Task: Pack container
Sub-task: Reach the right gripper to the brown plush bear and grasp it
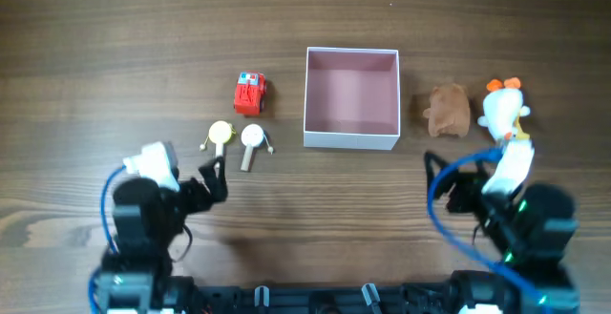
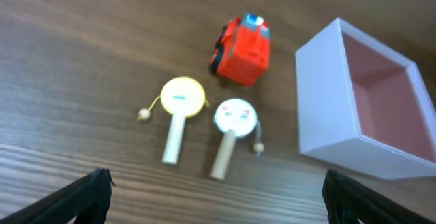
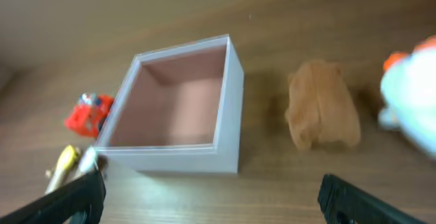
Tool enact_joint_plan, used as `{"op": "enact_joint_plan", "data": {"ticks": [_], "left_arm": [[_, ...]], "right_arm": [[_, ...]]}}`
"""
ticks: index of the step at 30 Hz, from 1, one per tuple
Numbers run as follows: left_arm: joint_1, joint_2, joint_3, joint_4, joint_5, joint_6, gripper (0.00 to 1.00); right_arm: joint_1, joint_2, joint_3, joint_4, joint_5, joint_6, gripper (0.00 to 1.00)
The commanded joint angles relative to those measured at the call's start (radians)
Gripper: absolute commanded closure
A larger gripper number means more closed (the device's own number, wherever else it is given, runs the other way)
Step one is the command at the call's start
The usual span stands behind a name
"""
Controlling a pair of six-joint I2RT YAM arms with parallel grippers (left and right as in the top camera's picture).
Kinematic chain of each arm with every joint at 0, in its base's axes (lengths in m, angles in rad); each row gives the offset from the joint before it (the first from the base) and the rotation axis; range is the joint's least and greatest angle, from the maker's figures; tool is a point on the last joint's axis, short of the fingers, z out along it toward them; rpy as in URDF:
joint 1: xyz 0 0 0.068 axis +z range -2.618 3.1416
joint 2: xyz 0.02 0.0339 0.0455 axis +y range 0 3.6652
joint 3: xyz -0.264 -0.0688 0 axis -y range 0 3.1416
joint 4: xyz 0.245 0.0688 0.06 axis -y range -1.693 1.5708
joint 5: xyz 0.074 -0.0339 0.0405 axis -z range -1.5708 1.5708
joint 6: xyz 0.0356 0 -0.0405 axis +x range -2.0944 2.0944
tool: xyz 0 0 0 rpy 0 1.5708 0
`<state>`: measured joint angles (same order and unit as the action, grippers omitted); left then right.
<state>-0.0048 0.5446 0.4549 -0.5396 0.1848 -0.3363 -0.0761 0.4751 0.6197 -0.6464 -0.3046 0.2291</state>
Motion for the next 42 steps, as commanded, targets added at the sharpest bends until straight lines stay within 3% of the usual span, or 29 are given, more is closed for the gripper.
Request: {"op": "enact_joint_plan", "data": {"ticks": [1, 4, 10, 18, 22, 26, 32, 39, 40, 42], "left_arm": [[-0.004, 0.210, 0.286, -0.113, 0.017, -0.011, 0.00], [-0.004, 0.375, 0.507, -0.253, 0.020, -0.006, 0.00], [-0.003, 0.608, 0.790, -0.436, 0.020, 0.071, 0.00], [-0.003, 0.744, 0.827, -0.468, 0.004, 0.071, 0.00], [-0.004, 0.773, 0.827, -0.468, 0.004, 0.071, 0.00], [-0.004, 0.783, 0.827, -0.468, 0.005, 0.071, 0.00], [-0.004, 0.783, 0.827, -0.468, 0.005, 0.071, 0.00], [-0.004, 0.783, 0.827, -0.468, 0.005, 0.071, 0.00], [-0.004, 0.783, 0.827, -0.468, 0.005, 0.071, 0.00], [-0.004, 0.783, 0.827, -0.468, 0.005, 0.071, 0.00]], "right_arm": [[0.000, 0.287, 0.263, -0.111, 0.043, -0.098, 0.00], [0.000, 0.551, 0.538, -0.283, 0.119, -0.166, 0.00], [0.000, 0.884, 0.848, -0.478, 0.159, -0.230, 0.00], [-0.008, 1.156, 0.854, -0.439, 0.159, -0.226, 0.01], [-0.008, 1.268, 0.854, -0.400, 0.162, -0.218, 0.15], [-0.008, 1.368, 0.853, -0.362, 0.291, -0.127, 0.06], [-0.008, 1.473, 0.852, -0.346, 0.308, -0.125, 0.07], [-0.008, 1.580, 0.851, -0.326, 0.301, -0.126, 0.15], [-0.008, 1.587, 0.851, -0.324, 0.304, -0.128, 0.20], [-0.010, 1.592, 0.851, -0.321, 0.303, -0.122, 0.44]]}}
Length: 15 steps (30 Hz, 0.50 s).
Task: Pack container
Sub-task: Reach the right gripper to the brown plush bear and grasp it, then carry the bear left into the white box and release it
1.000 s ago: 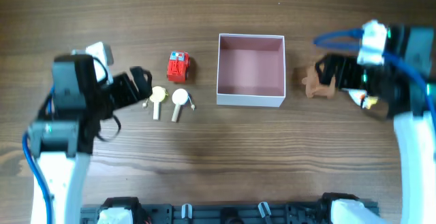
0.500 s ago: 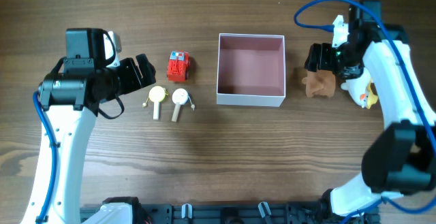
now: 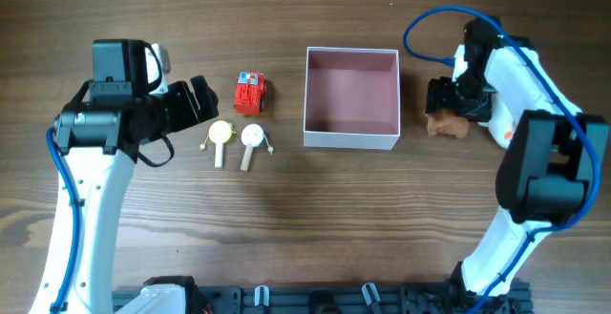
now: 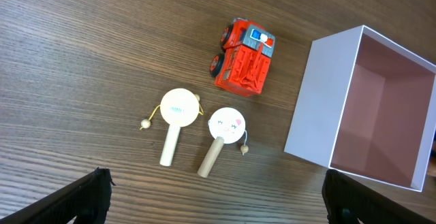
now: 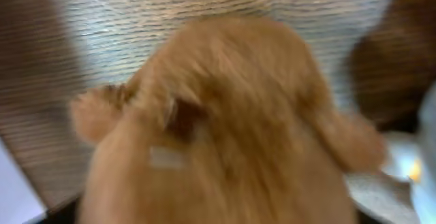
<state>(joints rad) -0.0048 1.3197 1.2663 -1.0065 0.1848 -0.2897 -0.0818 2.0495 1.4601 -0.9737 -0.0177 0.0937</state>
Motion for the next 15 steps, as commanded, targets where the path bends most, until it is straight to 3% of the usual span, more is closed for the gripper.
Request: {"op": "enact_joint_plan", "data": {"ticks": [1, 6, 11, 15], "left_arm": [[-0.004, 0.008, 0.016, -0.001, 0.005, 0.024, 0.00], [-0.004, 0.008, 0.016, -0.001, 0.005, 0.024, 0.00], [-0.004, 0.008, 0.016, -0.001, 0.005, 0.024, 0.00], [-0.004, 0.008, 0.016, -0.001, 0.005, 0.024, 0.00]], "right_arm": [[-0.003, 0.012, 0.012, 0.006, 0.009, 0.012, 0.54], [0.004, -0.091, 0.018, -0.004, 0.004, 0.014, 0.76], [0.047, -0.308, 0.029, -0.022, -0.095, 0.063, 0.83], [0.125, -0.482, 0.029, -0.028, -0.184, 0.149, 0.96]]}}
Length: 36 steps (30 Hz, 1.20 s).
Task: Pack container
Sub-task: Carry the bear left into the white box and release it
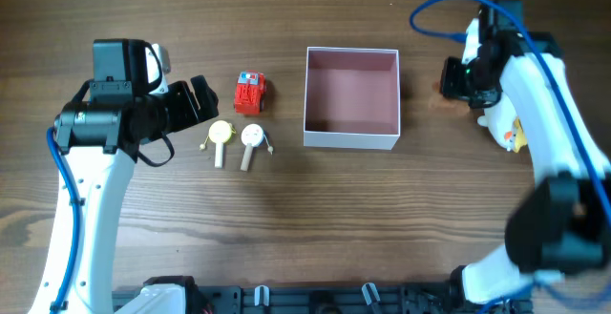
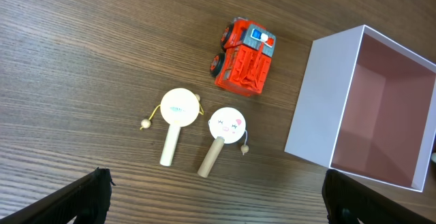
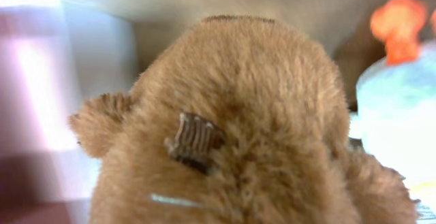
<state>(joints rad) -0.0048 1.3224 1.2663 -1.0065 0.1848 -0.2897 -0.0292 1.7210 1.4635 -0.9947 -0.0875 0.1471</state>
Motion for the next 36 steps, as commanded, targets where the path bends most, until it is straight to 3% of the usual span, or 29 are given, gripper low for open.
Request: {"op": "enact_joint_plan", "data": {"ticks": [1, 4, 8, 16, 27, 29, 33, 34, 36], "left_arm": [[-0.004, 0.005, 0.016, -0.001, 0.005, 0.024, 0.00], [-0.004, 0.005, 0.016, -0.001, 0.005, 0.024, 0.00], [-0.004, 0.005, 0.016, -0.001, 0.005, 0.024, 0.00], [-0.004, 0.005, 0.016, -0.001, 0.005, 0.024, 0.00], [-0.004, 0.005, 0.016, -0.001, 0.005, 0.024, 0.00], [-0.004, 0.005, 0.016, -0.001, 0.005, 0.024, 0.00], [-0.004, 0.005, 0.016, -0.001, 0.005, 0.024, 0.00], [-0.004, 0.005, 0.016, -0.001, 0.005, 0.024, 0.00], [-0.004, 0.005, 0.016, -0.001, 0.005, 0.024, 0.00]], "right_arm": [[0.093, -0.179, 0.025, -0.005, -0.118, 0.118, 0.96], [0.189, -0.235, 0.024, 0.016, -0.117, 0.181, 0.93], [0.323, -0.208, 0.012, 0.102, -0.116, 0.227, 0.68], [0.419, 0.022, 0.011, 0.299, -0.058, 0.313, 0.66], [0.419, 0.287, 0.011, 0.436, -0.228, 0.326, 0.63], [0.419, 0.289, 0.011, 0.436, -0.221, 0.309, 0.49], [0.419, 0.257, 0.012, 0.420, -0.198, 0.286, 0.08], [0.419, 0.246, 0.012, 0.418, -0.198, 0.274, 0.01], [0.419, 0.213, 0.012, 0.409, -0.199, 0.253, 0.01]]}}
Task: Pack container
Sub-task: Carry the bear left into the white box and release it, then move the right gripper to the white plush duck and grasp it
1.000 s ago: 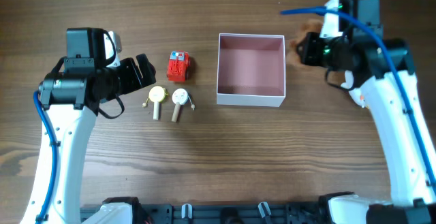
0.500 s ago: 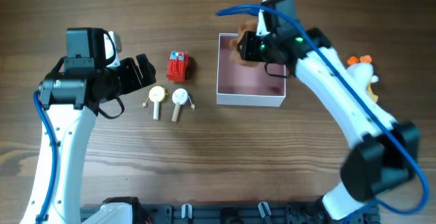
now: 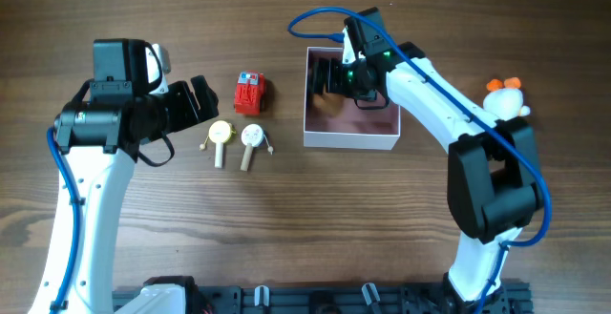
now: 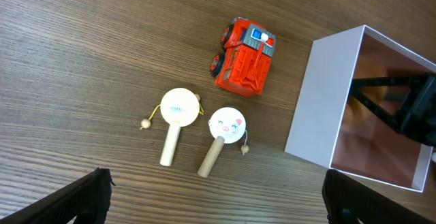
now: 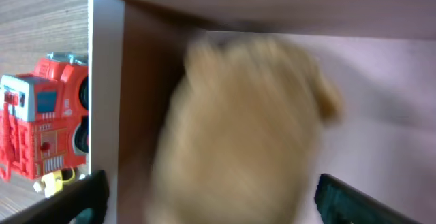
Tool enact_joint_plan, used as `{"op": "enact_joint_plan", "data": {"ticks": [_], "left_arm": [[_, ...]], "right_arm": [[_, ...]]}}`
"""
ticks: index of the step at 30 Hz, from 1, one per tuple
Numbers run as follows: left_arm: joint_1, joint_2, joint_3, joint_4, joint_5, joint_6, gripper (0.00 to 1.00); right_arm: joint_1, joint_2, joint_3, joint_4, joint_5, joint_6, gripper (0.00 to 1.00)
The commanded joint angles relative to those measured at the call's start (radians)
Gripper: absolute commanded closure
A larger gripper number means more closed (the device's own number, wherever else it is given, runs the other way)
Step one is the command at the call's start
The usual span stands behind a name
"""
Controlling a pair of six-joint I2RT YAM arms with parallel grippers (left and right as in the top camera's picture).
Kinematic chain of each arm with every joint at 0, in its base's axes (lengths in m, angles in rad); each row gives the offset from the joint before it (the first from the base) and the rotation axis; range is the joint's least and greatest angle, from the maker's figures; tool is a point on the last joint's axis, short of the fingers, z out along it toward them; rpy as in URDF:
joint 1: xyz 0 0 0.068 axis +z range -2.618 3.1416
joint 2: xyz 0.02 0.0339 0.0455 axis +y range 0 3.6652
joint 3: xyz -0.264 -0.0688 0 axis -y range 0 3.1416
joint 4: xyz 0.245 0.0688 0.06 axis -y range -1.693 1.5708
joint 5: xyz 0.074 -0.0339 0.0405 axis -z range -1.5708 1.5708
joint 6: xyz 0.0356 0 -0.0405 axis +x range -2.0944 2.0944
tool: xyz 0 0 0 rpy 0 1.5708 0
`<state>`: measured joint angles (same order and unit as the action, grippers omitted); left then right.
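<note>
The white box [image 3: 351, 140] with a pink inside stands mid-table. My right gripper [image 3: 332, 75] hangs over its left part, open. The brown plush [image 5: 238, 135] shows blurred between the spread fingers, inside the box [image 5: 105, 81] walls; overhead, the plush [image 3: 327, 102] is a brown patch at the box's left. My left gripper [image 3: 203, 99] is open and holds nothing, left of the red toy truck [image 3: 250, 93]. In the left wrist view, the gripper [image 4: 218, 200] looks down on the truck [image 4: 244, 54] and the box [image 4: 320, 101].
Two small wooden rattle drums, a yellow-faced drum [image 3: 221, 135] and a white-faced drum [image 3: 252, 137], lie side by side below the truck. A white chick plush [image 3: 504, 104] with an orange crest sits right of the box. The right arm reaches across the box from the right.
My right gripper was shut on the brown plush just right of the box; now it is open over the box's left part with the plush inside the walls. The left arm has not moved.
At first both grippers were low at the table's front, open, with the plush lying right of the box. Then the left arm stood by the truck and the right gripper was on the plush. It then held the plush beside the box, and now the plush is in the box.
</note>
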<state>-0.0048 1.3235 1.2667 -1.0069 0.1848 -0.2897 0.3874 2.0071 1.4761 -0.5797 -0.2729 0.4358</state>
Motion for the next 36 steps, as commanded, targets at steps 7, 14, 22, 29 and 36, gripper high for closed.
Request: {"op": "enact_joint_plan", "data": {"ticks": [7, 14, 22, 29, 36], "left_arm": [[-0.004, 0.004, 0.015, 0.000, 0.005, 0.024, 0.00], [-0.004, 0.004, 0.015, 0.000, 0.005, 0.024, 0.00], [-0.004, 0.004, 0.015, 0.000, 0.005, 0.024, 0.00], [-0.004, 0.004, 0.015, 0.000, 0.005, 0.024, 0.00], [-0.004, 0.004, 0.015, 0.000, 0.005, 0.024, 0.00]], "right_arm": [[-0.001, -0.277, -0.001, -0.089, 0.087, -0.071, 0.00], [-0.148, -0.501, -0.001, -0.252, 0.339, -0.084, 0.00], [-0.505, -0.460, -0.051, -0.381, 0.452, -0.102, 0.00], [-0.670, -0.267, -0.145, -0.268, 0.313, -0.158, 0.01], [-0.680, -0.074, -0.145, -0.197, 0.362, -0.193, 0.00]]}}
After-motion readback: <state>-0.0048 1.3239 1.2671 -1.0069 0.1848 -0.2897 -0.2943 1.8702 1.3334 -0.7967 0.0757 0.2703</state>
